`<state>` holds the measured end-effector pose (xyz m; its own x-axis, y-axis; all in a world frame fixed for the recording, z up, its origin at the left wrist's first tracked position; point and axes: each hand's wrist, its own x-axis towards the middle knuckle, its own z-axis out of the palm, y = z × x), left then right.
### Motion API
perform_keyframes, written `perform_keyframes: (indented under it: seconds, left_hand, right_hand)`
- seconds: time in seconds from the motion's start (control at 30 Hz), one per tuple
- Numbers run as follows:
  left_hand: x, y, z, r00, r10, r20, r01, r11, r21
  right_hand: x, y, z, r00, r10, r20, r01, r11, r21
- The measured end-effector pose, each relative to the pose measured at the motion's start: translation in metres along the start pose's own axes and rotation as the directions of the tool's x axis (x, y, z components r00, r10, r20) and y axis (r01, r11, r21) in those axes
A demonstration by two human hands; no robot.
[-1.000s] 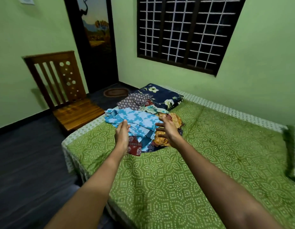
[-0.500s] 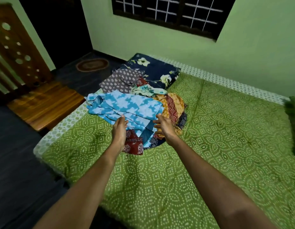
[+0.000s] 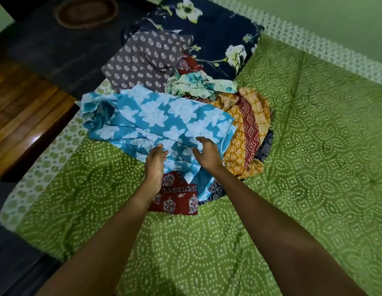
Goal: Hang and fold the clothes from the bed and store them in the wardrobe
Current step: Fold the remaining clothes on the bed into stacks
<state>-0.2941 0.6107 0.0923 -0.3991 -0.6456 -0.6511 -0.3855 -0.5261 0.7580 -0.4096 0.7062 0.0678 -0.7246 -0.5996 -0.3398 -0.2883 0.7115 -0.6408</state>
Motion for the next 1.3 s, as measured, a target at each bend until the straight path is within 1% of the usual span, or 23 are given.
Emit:
perform_keyframes:
  seconds: [0.07,0.13,0.2,0.27,0.33,0.37,0.4,0.5,0.6,0.73,0.87,0.9,0.97,1.0,1.07,1.1,1.13,1.17,1.23,1.3]
  left_hand:
    - [0.022,-0.008,0.003,1.0,-0.025,0.011,0.025,1.0,0.018]
    - [0.041,-0.018,0.006,0.999,-0.049,0.021,0.048,0.998,0.032]
    - [0.052,-0.026,0.007,0.997,-0.071,0.019,0.07,0.997,0.041]
    - [0.059,-0.032,0.007,0.996,-0.093,0.007,0.093,0.995,0.043]
    - [0.063,-0.037,0.006,0.993,-0.116,-0.003,0.116,0.993,0.033]
    - [0.065,-0.038,0.005,0.993,-0.121,-0.003,0.121,0.992,0.03]
    - [0.065,-0.04,0.004,0.992,-0.123,0.0,0.123,0.992,0.033]
    - [0.058,-0.037,0.001,0.993,-0.112,0.022,0.111,0.993,0.048]
    - [0.042,-0.025,0.002,0.997,-0.07,0.043,0.069,0.997,0.032]
    - [0.006,0.006,0.003,0.999,0.051,0.019,-0.051,0.999,-0.017]
    - [-0.04,0.03,-0.007,0.99,0.138,0.012,-0.137,0.987,-0.086]
    - [-0.054,0.034,-0.011,0.984,0.177,0.007,-0.176,0.981,-0.081]
    - [-0.088,0.039,-0.018,0.964,0.265,0.022,-0.263,0.963,-0.052]
    - [-0.103,0.041,-0.02,0.958,0.284,0.029,-0.282,0.958,-0.061]
    - [-0.14,0.042,-0.027,0.968,0.247,0.051,-0.238,0.96,-0.145]
    - [-0.147,0.042,-0.03,0.976,0.206,0.065,-0.19,0.962,-0.197]
    - [-0.166,0.041,-0.033,0.979,0.179,0.093,-0.149,0.954,-0.262]
    - [-0.181,0.039,-0.037,0.981,0.144,0.133,-0.09,0.934,-0.347]
    - [-0.218,0.038,-0.043,0.973,0.119,0.196,0.008,0.836,-0.548]
    - [-0.26,0.036,-0.047,0.969,0.118,0.218,0.07,0.712,-0.698]
  right_hand:
    - [0.022,0.011,0.012,0.998,-0.053,0.016,0.055,0.99,-0.132]
    - [0.041,0.021,0.023,0.992,-0.121,0.041,0.128,0.94,-0.316]
    - [0.05,0.03,0.03,0.981,-0.166,0.097,0.192,0.844,-0.501]
    - [0.057,0.037,0.032,0.97,-0.191,0.151,0.243,0.722,-0.648]
    - [0.06,0.041,0.036,0.951,-0.272,0.147,0.291,0.628,-0.721]
    - [0.061,0.043,0.037,0.936,-0.336,0.104,0.301,0.609,-0.734]
    - [0.061,0.043,0.037,0.922,-0.382,0.055,0.297,0.612,-0.733]
    - [0.054,0.029,0.031,0.881,-0.456,-0.124,0.277,0.711,-0.647]
    - [0.037,0.0,0.019,0.837,-0.501,-0.22,0.315,0.77,-0.555]
    - [-0.001,-0.038,-0.005,0.797,-0.56,-0.227,0.39,0.764,-0.513]
    - [-0.049,-0.064,-0.027,0.798,-0.566,-0.205,0.42,0.767,-0.485]
    - [-0.063,-0.07,-0.032,0.788,-0.577,-0.214,0.427,0.763,-0.485]
    - [-0.095,-0.082,-0.043,0.789,-0.574,-0.222,0.428,0.771,-0.472]
    - [-0.111,-0.088,-0.049,0.795,-0.569,-0.21,0.432,0.774,-0.463]
    - [-0.156,-0.097,-0.062,0.781,-0.58,-0.231,0.438,0.772,-0.46]
    - [-0.171,-0.099,-0.065,0.773,-0.585,-0.245,0.438,0.773,-0.459]
    - [-0.197,-0.102,-0.072,0.759,-0.593,-0.268,0.439,0.771,-0.462]
    - [-0.219,-0.102,-0.077,0.726,-0.62,-0.298,0.452,0.757,-0.472]
    - [-0.267,-0.101,-0.09,0.671,-0.643,-0.37,0.444,0.747,-0.495]
    - [-0.317,-0.095,-0.104,0.676,-0.615,-0.405,0.409,0.771,-0.488]
